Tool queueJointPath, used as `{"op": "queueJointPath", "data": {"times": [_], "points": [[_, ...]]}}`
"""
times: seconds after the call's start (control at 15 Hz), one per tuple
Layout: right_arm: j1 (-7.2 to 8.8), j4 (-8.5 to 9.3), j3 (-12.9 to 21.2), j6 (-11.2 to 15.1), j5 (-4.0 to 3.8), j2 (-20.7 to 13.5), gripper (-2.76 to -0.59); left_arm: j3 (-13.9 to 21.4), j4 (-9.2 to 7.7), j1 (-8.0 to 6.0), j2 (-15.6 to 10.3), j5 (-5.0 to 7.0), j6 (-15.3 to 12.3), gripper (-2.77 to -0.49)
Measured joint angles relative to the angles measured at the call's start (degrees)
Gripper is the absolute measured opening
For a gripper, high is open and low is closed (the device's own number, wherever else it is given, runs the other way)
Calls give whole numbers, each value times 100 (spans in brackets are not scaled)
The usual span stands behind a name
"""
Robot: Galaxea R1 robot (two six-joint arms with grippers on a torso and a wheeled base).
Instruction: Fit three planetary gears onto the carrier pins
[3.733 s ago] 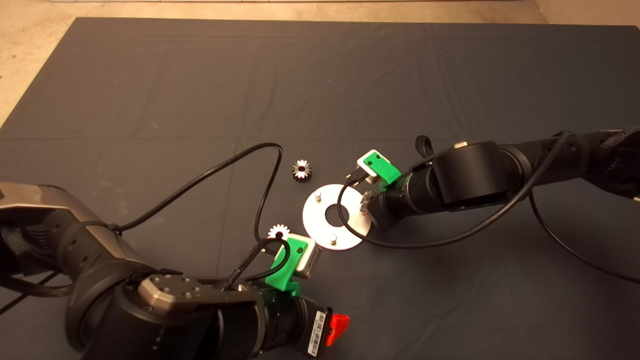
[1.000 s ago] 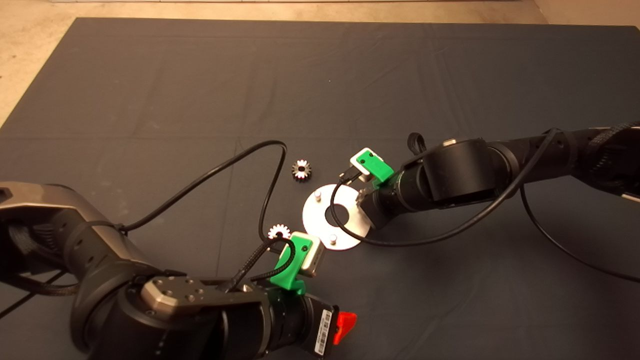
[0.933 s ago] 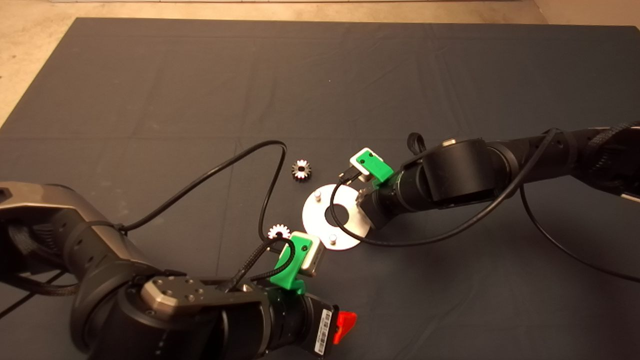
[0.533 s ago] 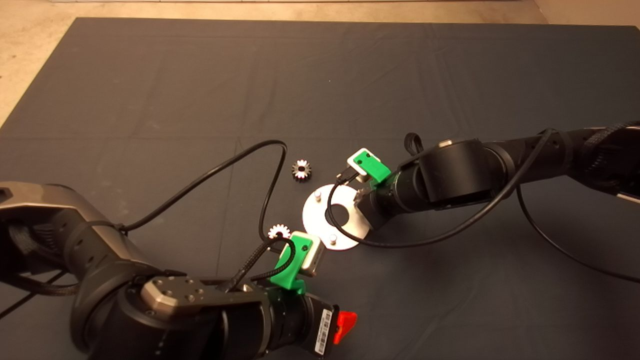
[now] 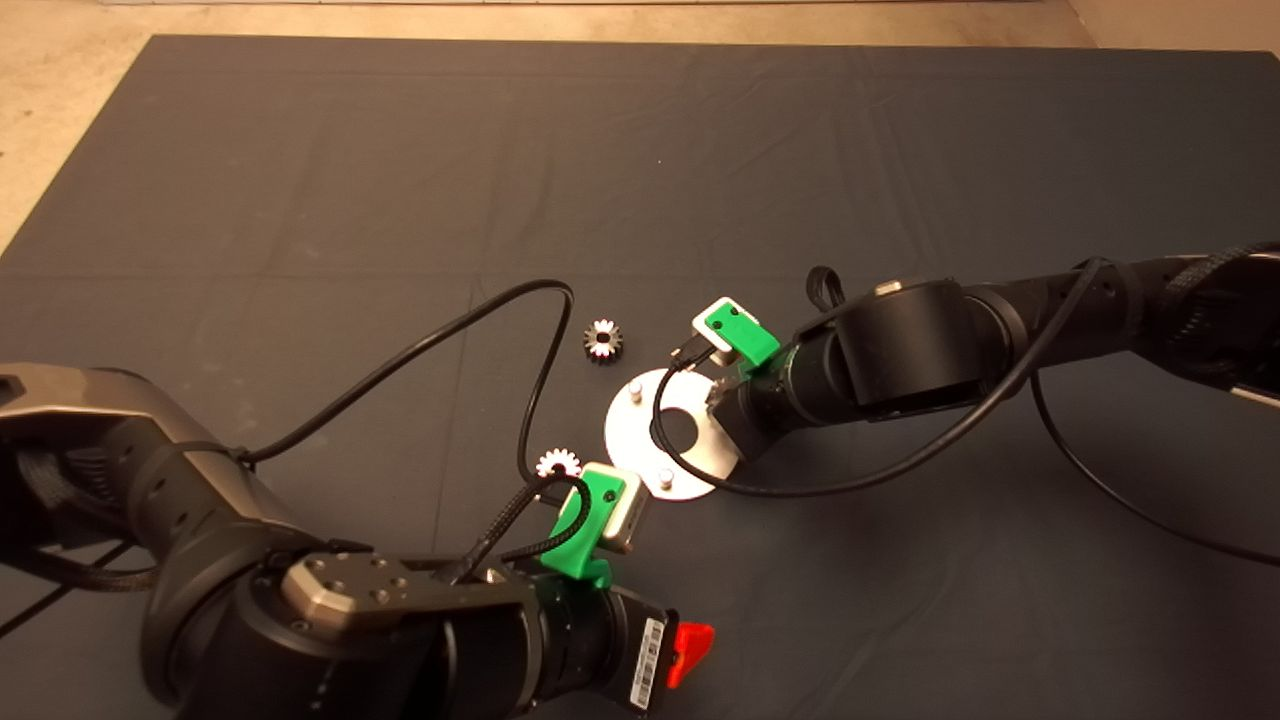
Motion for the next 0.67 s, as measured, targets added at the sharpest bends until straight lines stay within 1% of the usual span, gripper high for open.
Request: {"op": "queueJointPath", "data": {"times": [0.47, 0.6, 0.67], "points": [[0, 0, 0, -14, 24, -17, -256, 0, 6, 0, 0, 0, -41, -104], [0, 0, 0, -51, 27, -20, -256, 0, 45, 1, 0, 0, -45, -104], [0, 0, 0, -71, 46, -33, -256, 0, 56, 0, -1, 0, -52, -104]]}}
